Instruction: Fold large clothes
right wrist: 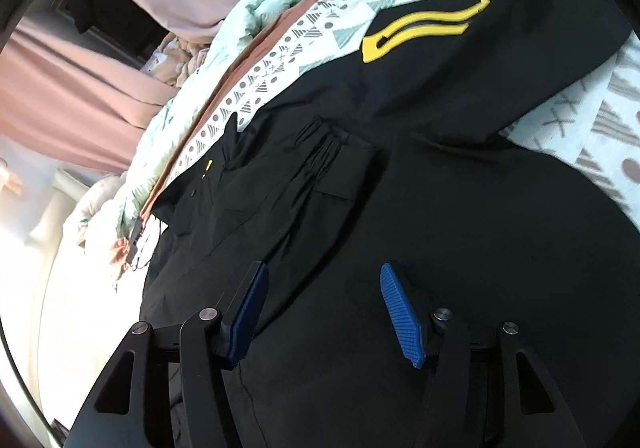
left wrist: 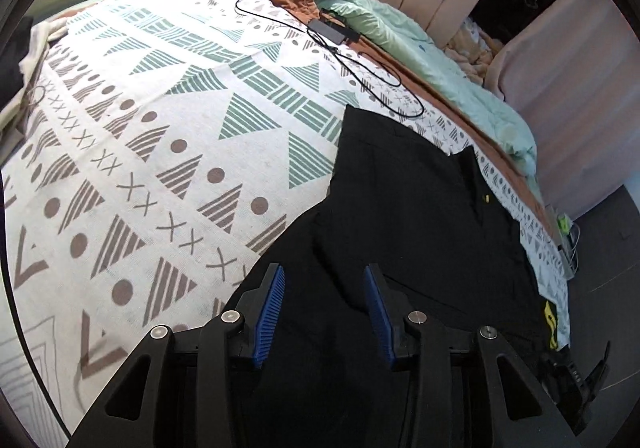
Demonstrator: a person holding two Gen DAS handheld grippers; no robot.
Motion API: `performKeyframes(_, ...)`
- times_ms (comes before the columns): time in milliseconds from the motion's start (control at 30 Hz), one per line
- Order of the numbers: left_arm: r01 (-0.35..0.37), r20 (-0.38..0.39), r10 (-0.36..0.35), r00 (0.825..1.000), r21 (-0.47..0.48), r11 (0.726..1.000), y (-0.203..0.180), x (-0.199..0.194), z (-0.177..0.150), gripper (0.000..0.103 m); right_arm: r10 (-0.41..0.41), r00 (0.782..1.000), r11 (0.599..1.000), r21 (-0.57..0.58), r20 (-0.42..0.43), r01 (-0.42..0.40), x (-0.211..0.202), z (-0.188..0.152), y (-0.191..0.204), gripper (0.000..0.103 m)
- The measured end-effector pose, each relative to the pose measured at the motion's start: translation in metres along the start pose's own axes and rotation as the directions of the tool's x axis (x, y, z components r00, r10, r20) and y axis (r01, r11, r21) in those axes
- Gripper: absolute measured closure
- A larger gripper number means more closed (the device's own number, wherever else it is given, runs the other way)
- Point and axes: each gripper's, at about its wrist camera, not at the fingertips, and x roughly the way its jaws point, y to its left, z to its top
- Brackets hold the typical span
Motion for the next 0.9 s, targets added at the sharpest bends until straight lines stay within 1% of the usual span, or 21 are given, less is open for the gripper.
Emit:
performKeyframes(33,0.002,-0.010,-0.002,1.000,0.001,1.000,0.001,0.005,0.001,0.065,0.009,1.000,1.000,0.012,-0.009,-0.009,0.003,0.000,-0.001,0.044)
performKeyframes(100,0.002,-0.027,-0.002,1.000,0.000,1.000,0.002,0.017,0.004,0.066,0.039,0.999,0.999,0.037,-0.021,-0.038,0.008,0.004,-0.004,0.044)
performKeyframes(233,-0.015,-0.051,0.014,0.999,-0.006,1.000,0.006,0.035,0.011,0.068,0.022,1.000,0.999,0.033,-0.017,-0.021,0.018,0.012,-0.003,0.044)
performKeyframes(333,-0.043,-0.057,0.045,0.997,0.033,0.999,0.007,0.043,0.015,0.074,0.024,1.000,0.999,0.024,-0.007,-0.024,0.028,0.019,-0.003,0.045)
performKeyframes(433,-0.060,-0.064,0.063,0.996,0.051,0.997,0.010,0.049,0.018,0.074,-0.019,1.000,1.000,-0.009,0.009,0.019,0.036,0.032,0.002,0.051)
performKeyframes(467,-0.062,-0.071,0.066,0.995,0.053,0.997,0.011,0.051,0.018,0.074,-0.033,0.999,0.999,-0.008,0.017,0.034,0.040,0.038,0.001,0.057)
performKeyframes(533,-0.082,-0.081,0.086,0.993,0.060,0.995,0.011,0.056,0.018,0.074,-0.052,0.998,0.999,-0.014,0.033,0.053,0.044,0.040,-0.001,0.074)
performKeyframes(567,-0.088,-0.080,0.092,0.992,0.063,0.994,0.011,0.056,0.017,0.074,-0.063,0.997,0.998,-0.019,0.039,0.064,0.044,0.040,-0.002,0.086)
performKeyframes(600,-0.091,-0.080,0.096,0.992,0.066,0.994,0.010,0.057,0.016,0.074,-0.054,0.998,0.998,-0.011,0.045,0.055,0.042,0.039,-0.006,0.090)
performKeyframes(667,-0.094,-0.076,0.100,0.992,0.075,0.993,0.007,0.056,0.015,0.074,-0.030,0.998,0.999,0.020,0.052,0.029,0.036,0.039,-0.013,0.093)
performKeyframes(800,-0.106,-0.061,0.111,0.992,0.076,0.991,0.007,0.054,0.013,0.075,-0.063,0.994,0.996,0.067,0.090,0.057,0.014,0.031,-0.026,0.094)
performKeyframes(900,-0.110,-0.067,0.114,0.991,0.059,0.992,0.011,0.056,0.012,0.075,-0.066,0.994,0.995,0.075,0.089,0.059,0.004,0.020,-0.035,0.094)
